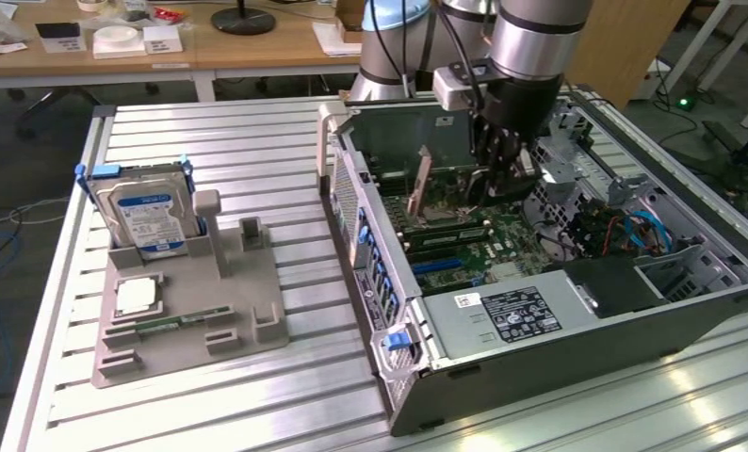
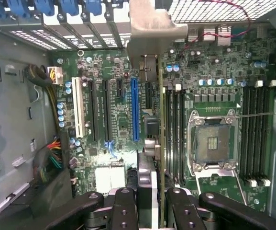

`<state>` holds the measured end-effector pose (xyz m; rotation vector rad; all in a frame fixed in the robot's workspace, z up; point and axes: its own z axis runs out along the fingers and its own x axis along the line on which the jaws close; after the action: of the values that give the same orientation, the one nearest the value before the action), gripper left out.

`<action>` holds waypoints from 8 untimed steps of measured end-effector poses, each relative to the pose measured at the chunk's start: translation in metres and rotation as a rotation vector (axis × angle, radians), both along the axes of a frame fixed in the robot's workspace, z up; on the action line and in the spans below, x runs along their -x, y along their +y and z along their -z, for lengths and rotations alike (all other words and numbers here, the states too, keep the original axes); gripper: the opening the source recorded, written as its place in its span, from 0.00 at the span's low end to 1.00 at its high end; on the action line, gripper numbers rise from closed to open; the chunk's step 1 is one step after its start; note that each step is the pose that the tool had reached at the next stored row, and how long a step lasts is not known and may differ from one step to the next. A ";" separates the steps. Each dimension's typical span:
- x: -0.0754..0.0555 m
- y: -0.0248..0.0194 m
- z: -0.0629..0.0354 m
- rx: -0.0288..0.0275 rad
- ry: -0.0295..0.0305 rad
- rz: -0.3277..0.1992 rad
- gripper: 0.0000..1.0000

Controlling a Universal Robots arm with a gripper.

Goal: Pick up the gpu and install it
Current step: 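Insert the gpu into the slot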

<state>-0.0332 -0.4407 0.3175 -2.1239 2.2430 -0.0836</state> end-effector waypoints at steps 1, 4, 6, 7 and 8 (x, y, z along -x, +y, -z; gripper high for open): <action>0.000 -0.0014 0.0008 0.0001 0.0000 0.000 0.28; 0.000 -0.0046 0.0033 0.0000 0.0000 0.000 0.28; 0.003 -0.0050 0.0059 0.0000 -0.0001 0.000 0.28; 0.005 -0.0050 0.0075 0.0000 -0.0001 0.000 0.28; 0.007 -0.0050 0.0092 0.0000 -0.0001 0.000 0.28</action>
<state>-0.0403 -0.4457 0.3083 -2.1239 2.2430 -0.0837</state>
